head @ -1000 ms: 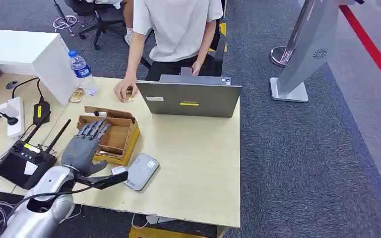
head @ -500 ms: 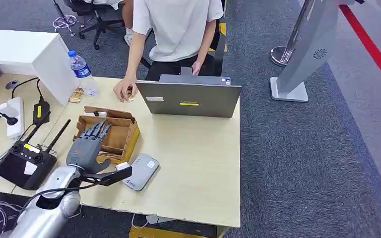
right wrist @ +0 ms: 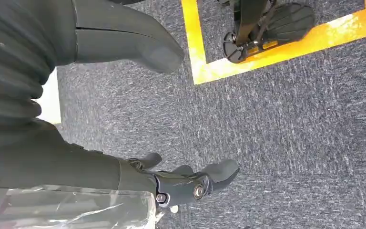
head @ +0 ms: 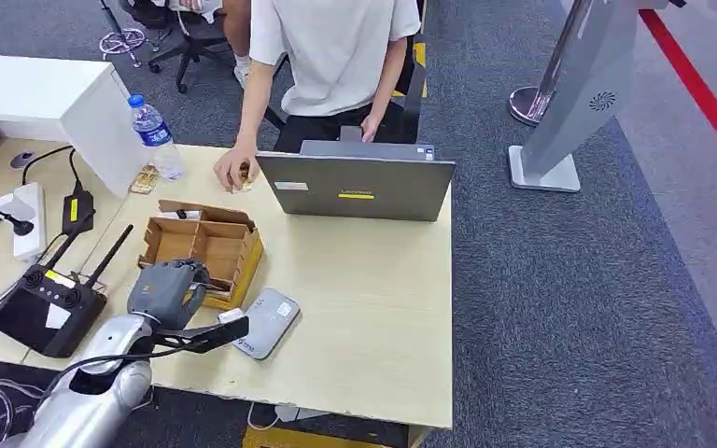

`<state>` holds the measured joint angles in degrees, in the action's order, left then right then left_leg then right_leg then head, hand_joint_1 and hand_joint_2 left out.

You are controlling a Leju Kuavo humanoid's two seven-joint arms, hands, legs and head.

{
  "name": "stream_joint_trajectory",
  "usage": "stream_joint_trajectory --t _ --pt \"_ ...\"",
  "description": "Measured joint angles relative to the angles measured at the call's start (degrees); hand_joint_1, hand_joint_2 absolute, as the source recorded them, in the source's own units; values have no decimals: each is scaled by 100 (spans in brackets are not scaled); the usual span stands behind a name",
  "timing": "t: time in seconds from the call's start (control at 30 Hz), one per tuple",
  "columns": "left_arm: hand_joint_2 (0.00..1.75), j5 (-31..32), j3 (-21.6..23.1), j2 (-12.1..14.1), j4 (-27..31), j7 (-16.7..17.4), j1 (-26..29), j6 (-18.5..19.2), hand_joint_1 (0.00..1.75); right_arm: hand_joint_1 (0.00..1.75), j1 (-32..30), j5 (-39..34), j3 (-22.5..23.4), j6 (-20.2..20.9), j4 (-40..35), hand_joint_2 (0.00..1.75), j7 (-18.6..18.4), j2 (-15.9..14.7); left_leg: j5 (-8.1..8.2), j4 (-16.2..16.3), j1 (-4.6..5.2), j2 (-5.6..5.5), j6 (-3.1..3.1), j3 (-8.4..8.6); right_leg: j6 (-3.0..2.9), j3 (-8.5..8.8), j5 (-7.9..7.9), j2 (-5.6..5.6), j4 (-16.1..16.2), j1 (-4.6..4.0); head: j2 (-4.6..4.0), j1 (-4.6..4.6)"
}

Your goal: Pass the card to the sensor for recognition and then transmit it.

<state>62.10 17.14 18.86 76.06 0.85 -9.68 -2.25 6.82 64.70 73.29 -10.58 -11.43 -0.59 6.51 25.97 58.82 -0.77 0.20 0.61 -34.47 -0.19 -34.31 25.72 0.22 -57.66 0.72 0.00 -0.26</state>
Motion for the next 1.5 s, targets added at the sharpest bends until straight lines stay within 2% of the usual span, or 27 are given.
stream_joint_trajectory --t 0.23,0.33,0.43,0.73,0.83,0.93,1.0,1.07,1.2,1.3,1.5 --pt "175 -68 0 -13 -9 -142 32 -190 175 0 -1 -7 0 0 0 175 0 0 0 0 0 0 0 0 0 0 0 0 0 0 0 0" --pt "175 -81 0 7 157 -221 106 -206 175 0 -4 -44 2 -2 0 175 0 0 0 0 0 0 0 -1 0 0 0 0 0 0 0 0" --pt "175 -123 0 77 536 -341 227 -282 175 0 -8 -116 2 -11 0 175 0 -2 0 0 0 0 0 -1 0 0 0 0 0 0 0 0" --pt "175 -289 -109 365 2512 -660 792 -811 175 0 -27 -238 13 -55 0 175 18 -4 1 0 0 -2 -1 -4 2 -2 3 -3 0 0 0 0" --pt "175 -488 -223 385 2802 -717 692 -789 175 0 -25 -203 11 -44 0 175 22 -4 -4 0 0 -7 -3 -2 2 -1 3 -8 0 0 0 -2" --pt "175 -638 -310 380 2804 -662 240 -583 175 0 -19 -124 9 -17 0 175 22 -4 -16 0 -1 -17 -4 -4 6 0 -5 -19 0 0 0 0" --pt "175 -540 -317 319 2596 -507 -280 -566 175 0 -16 2 -15 20 0 175 22 -4 -30 0 -1 -33 -5 -10 8 0 -13 -33 0 0 0 2" --pt "175 -419 -339 199 2233 -387 -828 -713 175 0 6 142 -96 44 0 175 13 -4 -40 0 -1 -39 -7 -14 1 -2 -28 -41 0 0 0 0" --pt "175 -269 -467 -57 1054 -302 -1787 -1260 175 0 103 395 -290 52 0 175 -137 -2 -52 0 0 -25 1 -15 -1 -8 -44 -28 0 0 0 2" --pt "175 -284 -612 -149 117 -398 -2231 -1570 175 0 180 520 -415 54 2 175 -225 7 -54 0 1 -17 0 -14 -4 -12 -50 -21 0 0 0 0" --pt "175 -308 -822 -249 -1179 -411 -2660 -1576 175 0 240 612 -570 61 7 175 -273 11 -56 0 -1 -18 2 -20 -5 -17 -50 -21 -1 0 0 0"
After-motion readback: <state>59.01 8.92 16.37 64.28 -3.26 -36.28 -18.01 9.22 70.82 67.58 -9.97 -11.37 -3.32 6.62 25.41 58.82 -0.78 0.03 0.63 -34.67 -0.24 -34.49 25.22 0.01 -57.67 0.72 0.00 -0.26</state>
